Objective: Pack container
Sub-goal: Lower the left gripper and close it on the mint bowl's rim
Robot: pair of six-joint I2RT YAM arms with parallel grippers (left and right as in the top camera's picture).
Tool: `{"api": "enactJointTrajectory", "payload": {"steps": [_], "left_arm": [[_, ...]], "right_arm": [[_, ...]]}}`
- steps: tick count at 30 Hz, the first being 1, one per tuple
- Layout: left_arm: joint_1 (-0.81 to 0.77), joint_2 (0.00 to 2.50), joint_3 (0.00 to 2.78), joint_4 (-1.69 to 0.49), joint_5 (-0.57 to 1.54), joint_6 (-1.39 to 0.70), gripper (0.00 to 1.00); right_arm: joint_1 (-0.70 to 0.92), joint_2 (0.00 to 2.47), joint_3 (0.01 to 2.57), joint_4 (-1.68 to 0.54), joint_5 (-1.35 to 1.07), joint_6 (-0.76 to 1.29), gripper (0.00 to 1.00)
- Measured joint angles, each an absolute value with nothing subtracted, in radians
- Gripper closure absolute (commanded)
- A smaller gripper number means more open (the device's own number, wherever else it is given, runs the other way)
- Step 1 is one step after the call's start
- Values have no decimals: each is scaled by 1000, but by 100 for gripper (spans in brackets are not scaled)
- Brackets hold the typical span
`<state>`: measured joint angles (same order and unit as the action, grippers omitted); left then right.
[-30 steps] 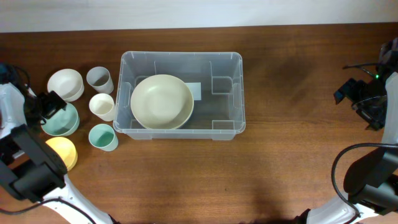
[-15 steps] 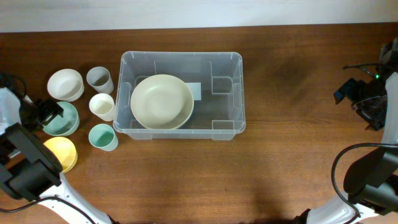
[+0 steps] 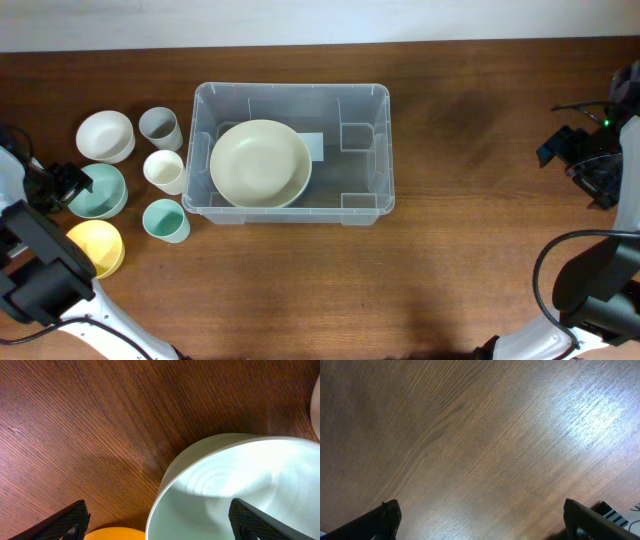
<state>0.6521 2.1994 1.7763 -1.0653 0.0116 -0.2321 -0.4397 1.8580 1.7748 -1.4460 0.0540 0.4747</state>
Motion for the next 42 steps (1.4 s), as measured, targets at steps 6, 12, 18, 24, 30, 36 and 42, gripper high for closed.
{"api": "enactJointTrajectory", "payload": {"steps": [6, 12, 18, 24, 30, 36, 42], "left_arm": [[652, 2199, 1776, -1053, 12, -210, 11], [652, 2199, 1776, -1051, 12, -172, 21], [652, 2199, 1776, -1043, 12, -125, 22], [652, 2199, 1776, -1043, 11, -83, 35], [652, 2199, 1776, -1043, 12, -62, 60], [652, 2199, 1776, -1044, 12, -46, 77], [653, 2199, 1776, -1045, 12, -45, 98]], "right_arm": [[-440, 1858, 1775, -1446, 54, 475, 1], [-440, 1858, 1775, -1446, 54, 475, 1], [-440, 1858, 1775, -1446, 54, 475, 1], [-440, 1858, 1775, -1446, 54, 475, 1], [-440, 1858, 1775, -1446, 54, 475, 1], [-440, 1858, 1775, -1446, 54, 474, 1], [-440, 1858, 1775, -1446, 54, 475, 1]]}}
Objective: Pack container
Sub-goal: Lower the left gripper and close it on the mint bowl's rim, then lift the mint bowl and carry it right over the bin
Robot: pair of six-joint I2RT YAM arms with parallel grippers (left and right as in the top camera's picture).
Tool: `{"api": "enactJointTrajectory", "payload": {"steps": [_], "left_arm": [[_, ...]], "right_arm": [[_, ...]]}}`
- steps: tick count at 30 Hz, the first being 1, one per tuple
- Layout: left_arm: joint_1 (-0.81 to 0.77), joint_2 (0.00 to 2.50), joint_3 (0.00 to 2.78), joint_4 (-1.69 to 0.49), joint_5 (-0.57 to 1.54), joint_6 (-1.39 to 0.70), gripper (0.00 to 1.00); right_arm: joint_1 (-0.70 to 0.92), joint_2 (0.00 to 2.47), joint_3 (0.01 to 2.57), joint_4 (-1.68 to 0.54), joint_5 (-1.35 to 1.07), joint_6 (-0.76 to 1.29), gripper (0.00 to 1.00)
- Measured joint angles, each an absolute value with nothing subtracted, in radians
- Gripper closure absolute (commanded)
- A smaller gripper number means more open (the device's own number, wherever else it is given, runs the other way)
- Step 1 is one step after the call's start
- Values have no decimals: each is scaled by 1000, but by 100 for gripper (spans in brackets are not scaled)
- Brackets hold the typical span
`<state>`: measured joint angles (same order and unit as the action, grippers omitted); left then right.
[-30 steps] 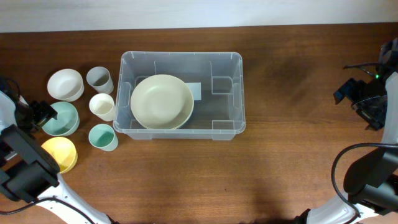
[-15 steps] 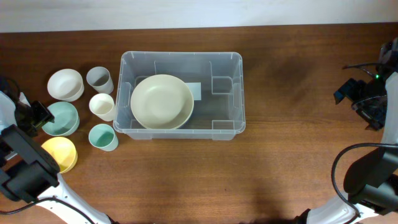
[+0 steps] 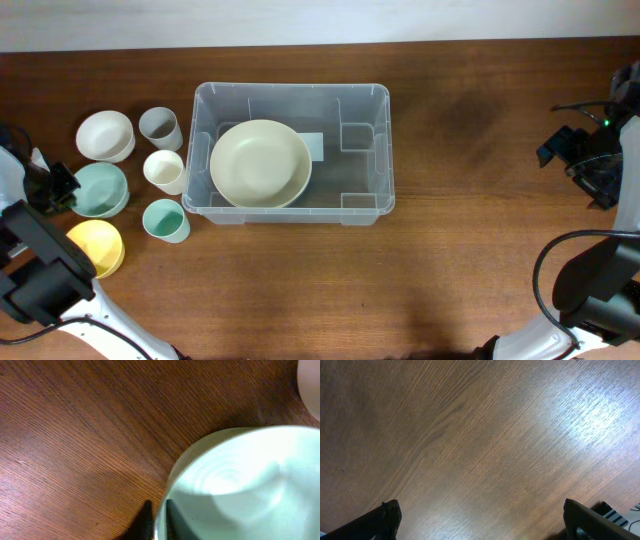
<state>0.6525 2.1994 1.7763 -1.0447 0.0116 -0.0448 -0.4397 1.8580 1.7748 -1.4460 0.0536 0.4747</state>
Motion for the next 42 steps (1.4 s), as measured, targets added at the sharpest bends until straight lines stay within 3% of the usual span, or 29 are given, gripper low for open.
{"api": "enactJointTrajectory", "payload": {"steps": [21, 33, 42], "left_arm": [[731, 2199, 1800, -1119, 30, -72, 99], [788, 2200, 2075, -1243, 26, -76, 99], [712, 2199, 2275, -1275, 314, -58, 99]], "right_arm": [[-440, 1858, 1775, -1446, 54, 475, 1], [-440, 1858, 1775, -1446, 54, 475, 1], [-440, 1858, 1775, -1446, 54, 476, 1]]}}
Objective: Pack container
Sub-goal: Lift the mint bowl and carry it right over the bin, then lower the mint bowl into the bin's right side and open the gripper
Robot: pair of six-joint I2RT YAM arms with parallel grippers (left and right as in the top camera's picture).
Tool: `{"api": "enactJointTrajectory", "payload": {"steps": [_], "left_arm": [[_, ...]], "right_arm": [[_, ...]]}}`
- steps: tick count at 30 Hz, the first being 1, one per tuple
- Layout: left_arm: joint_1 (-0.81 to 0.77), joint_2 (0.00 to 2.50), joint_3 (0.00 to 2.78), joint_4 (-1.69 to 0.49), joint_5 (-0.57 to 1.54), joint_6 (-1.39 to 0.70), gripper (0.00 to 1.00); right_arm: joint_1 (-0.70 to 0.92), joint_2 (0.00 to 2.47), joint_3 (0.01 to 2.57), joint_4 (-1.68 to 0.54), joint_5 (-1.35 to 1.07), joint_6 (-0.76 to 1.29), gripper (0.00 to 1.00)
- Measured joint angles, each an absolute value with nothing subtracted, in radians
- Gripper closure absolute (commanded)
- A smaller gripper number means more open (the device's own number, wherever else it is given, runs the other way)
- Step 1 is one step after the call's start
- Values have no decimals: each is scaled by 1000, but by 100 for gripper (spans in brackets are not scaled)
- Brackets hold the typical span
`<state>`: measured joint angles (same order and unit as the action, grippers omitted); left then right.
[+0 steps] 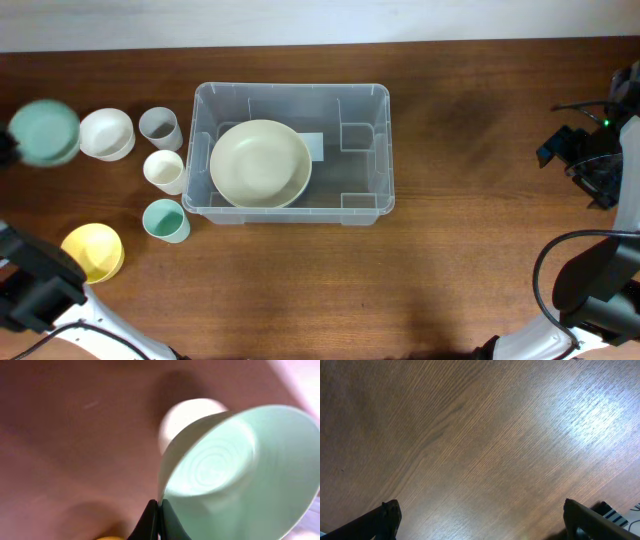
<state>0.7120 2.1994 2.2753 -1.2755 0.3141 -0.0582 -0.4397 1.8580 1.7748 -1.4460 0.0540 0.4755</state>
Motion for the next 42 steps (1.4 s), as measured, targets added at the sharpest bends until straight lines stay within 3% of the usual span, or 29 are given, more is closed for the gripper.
{"api": "enactJointTrajectory", "payload": {"steps": [5, 10, 17, 25, 30, 42], "left_arm": [[580, 2196, 2381, -1276, 432, -44, 99], [333, 2153, 2422, -1278, 474, -15, 99], [-23, 2140, 2429, -1248, 453, -2, 99], [-300, 2185, 2431, -1175, 315, 1, 99], [-364, 2275, 2431, -1154, 224, 1, 99], [-357, 2430, 2431, -1166, 191, 1, 99]], "right_arm": [[-440, 1858, 1775, -1446, 54, 475, 1], [-440, 1858, 1775, -1446, 54, 475, 1], [-440, 1858, 1775, -1446, 54, 475, 1], [-440, 1858, 1775, -1446, 54, 475, 1], [-440, 1858, 1775, -1446, 54, 475, 1], [-440, 1858, 1775, -1446, 54, 475, 1]]}}
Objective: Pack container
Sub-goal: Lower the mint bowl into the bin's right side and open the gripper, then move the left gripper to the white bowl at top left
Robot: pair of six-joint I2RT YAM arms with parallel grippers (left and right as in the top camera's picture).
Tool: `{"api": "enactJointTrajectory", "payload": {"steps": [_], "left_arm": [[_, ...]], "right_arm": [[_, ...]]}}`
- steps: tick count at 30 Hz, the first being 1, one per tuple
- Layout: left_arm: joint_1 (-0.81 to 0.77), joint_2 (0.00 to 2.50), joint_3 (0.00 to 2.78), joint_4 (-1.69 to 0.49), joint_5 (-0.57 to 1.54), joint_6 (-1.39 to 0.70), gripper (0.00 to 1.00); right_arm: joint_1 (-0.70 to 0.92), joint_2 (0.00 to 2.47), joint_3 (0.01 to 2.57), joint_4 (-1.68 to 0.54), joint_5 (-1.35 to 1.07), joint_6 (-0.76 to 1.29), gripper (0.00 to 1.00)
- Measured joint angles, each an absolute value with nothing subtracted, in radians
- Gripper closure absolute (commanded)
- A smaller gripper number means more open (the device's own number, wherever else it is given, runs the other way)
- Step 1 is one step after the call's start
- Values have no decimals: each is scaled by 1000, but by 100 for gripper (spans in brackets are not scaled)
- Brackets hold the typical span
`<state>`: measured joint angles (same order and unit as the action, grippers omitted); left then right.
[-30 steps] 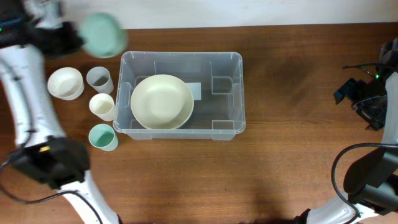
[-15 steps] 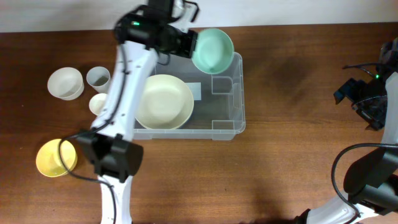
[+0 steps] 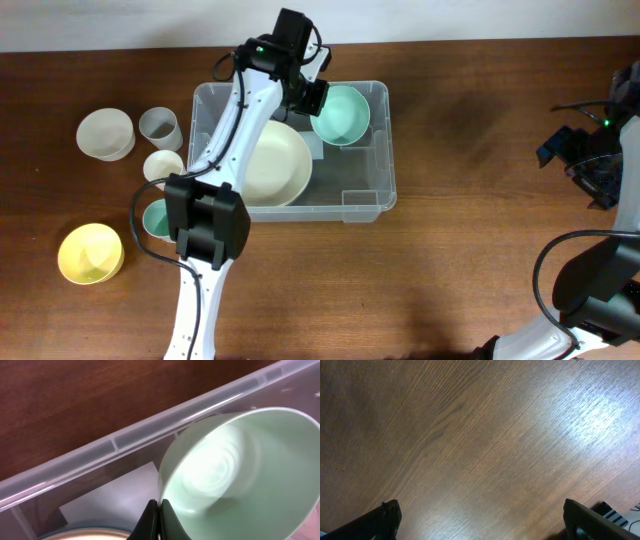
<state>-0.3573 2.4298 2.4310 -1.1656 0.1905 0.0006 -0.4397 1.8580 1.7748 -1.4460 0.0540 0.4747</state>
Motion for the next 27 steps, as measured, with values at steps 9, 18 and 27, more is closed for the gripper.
{"api": "enactJointTrajectory", "payload": {"steps": [9, 18, 27], "left_arm": [[-358, 2435, 2431, -1180, 191, 1, 82], [-358, 2435, 2431, -1181, 191, 1, 64], [-289, 2435, 2605, -1246, 192, 4, 28]], "right_arm": [[-440, 1858, 1775, -1446, 54, 474, 1], [-440, 1858, 1775, -1446, 54, 474, 1], [-440, 1858, 1775, -1446, 54, 475, 1]]}}
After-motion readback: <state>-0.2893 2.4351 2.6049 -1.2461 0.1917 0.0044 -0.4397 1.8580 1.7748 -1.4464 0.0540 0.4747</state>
